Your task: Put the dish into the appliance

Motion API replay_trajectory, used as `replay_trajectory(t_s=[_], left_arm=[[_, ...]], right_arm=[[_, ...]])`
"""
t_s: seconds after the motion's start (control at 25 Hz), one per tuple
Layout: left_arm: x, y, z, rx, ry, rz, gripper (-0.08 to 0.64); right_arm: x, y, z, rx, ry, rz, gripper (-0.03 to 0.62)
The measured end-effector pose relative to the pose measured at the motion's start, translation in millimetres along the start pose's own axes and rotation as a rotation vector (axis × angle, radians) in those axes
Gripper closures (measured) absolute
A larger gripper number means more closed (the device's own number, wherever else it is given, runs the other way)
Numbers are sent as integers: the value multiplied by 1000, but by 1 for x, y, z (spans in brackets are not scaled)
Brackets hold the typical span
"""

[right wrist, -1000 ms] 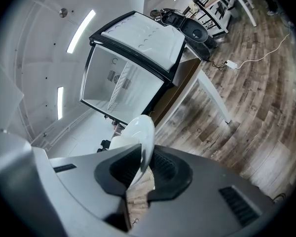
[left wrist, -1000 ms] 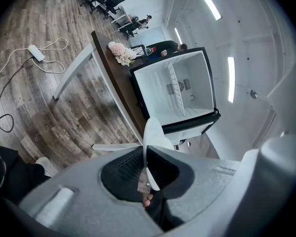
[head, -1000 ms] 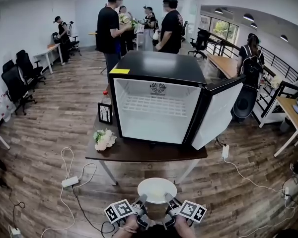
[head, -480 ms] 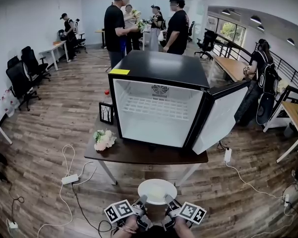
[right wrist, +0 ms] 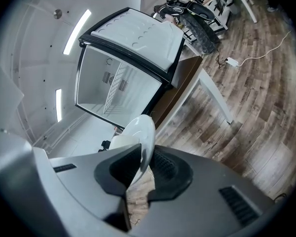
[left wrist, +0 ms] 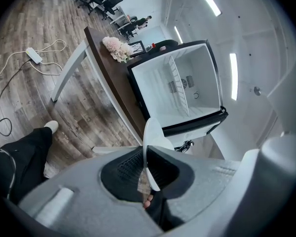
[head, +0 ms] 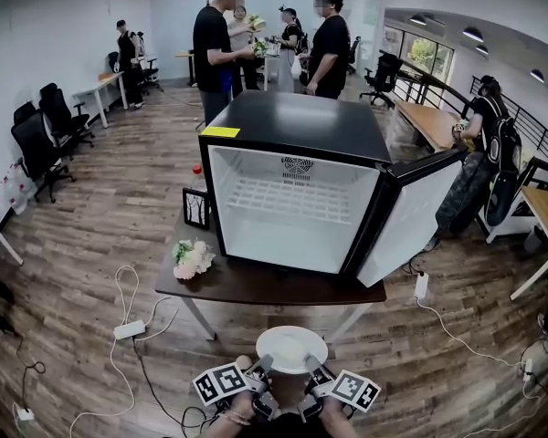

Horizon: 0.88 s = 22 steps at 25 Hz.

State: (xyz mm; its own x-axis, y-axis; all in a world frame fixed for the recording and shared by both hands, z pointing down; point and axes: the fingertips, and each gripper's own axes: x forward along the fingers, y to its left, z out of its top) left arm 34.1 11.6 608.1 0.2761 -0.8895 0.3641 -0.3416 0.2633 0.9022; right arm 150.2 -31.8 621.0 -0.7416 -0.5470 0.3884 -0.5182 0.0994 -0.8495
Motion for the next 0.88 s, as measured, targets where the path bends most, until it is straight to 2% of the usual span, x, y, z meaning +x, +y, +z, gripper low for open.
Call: replay_trajectory(t_s=[0.4,0.88], left_arm=[[26,3,37,-2,9,6,534],[86,-10,101,17,46,-31,534]], right_arm=[[41,8,17,0,-3,-9,532],[106,24,67,-3,-53,-30,532]])
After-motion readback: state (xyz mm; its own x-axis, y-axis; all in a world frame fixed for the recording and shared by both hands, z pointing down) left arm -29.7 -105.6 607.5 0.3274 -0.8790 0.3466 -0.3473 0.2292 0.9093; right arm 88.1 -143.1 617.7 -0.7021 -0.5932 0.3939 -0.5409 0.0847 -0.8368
